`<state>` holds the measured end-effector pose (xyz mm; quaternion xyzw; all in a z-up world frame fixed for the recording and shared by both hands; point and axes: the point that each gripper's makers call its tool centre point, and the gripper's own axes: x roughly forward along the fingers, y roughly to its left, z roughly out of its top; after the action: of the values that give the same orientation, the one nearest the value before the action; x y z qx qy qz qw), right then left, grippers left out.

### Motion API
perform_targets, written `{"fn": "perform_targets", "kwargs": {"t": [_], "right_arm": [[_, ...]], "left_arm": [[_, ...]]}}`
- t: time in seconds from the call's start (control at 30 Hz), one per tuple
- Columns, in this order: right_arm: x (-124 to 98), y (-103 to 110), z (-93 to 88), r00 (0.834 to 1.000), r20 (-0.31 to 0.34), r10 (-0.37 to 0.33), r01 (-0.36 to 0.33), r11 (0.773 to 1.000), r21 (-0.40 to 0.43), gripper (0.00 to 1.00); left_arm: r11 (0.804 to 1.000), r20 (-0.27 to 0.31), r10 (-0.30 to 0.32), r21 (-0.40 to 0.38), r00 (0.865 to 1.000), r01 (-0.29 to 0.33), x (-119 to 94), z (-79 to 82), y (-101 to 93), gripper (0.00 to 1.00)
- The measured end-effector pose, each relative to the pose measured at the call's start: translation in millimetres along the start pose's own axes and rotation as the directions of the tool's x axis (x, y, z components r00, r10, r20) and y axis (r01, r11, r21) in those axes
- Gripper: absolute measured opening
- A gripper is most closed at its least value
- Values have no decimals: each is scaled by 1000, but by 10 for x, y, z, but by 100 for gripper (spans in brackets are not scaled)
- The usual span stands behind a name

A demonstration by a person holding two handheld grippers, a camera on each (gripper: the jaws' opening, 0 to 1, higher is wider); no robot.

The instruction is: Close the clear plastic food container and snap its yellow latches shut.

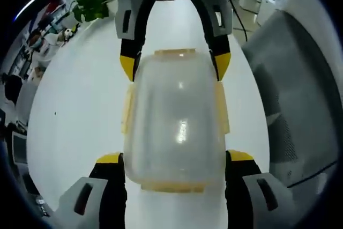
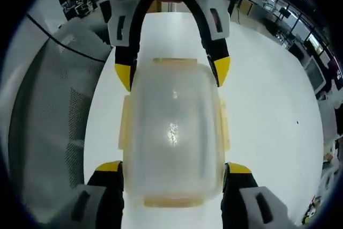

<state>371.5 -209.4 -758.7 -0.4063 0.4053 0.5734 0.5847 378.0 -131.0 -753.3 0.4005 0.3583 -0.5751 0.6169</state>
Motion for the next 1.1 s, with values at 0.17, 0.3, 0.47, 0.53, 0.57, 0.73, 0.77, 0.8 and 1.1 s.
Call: {"fn": "perform_targets", "kwargs": {"t": [0.17,0.3,0.47,0.53,0.57,0.73,0.77,0.8,1.1], "right_arm": [[104,-23,298,1000,15,7,-6,1000,-19,73],[179,-13,509,1000,24,8,-7,1000,-26,73],[204,-38,578,999,30,12,-11,1000,-29,73],[206,-63,583,999,31,16,-15,999,-30,74],[213,-88,585,999,29,16,-15,999,-29,74],[211,-239,593,999,31,11,-11,1000,-20,74],[212,-271,590,999,32,11,-11,1000,-19,74],[213,-320,592,999,30,11,-11,1000,-17,74],[218,-651,585,1000,18,10,-10,1000,-15,74]], "left_arm": [[1000,-17,3,-17,1000,-4,-132,-289,12,74],[1000,-25,5,-22,1000,-5,-210,-475,21,74],[1000,-22,8,-26,1000,-8,-250,-559,30,74],[1000,-22,6,-26,1000,-6,-245,-562,61,74],[1000,-23,4,-26,1000,-5,-241,-565,88,74],[1000,-22,-4,-21,1000,4,-232,-573,251,74],[1000,-21,-6,-19,1000,6,-228,-573,284,74],[1000,-19,-9,-17,1000,9,-223,-571,332,74],[1000,-27,-15,-14,1000,15,-191,-568,640,74]]}}
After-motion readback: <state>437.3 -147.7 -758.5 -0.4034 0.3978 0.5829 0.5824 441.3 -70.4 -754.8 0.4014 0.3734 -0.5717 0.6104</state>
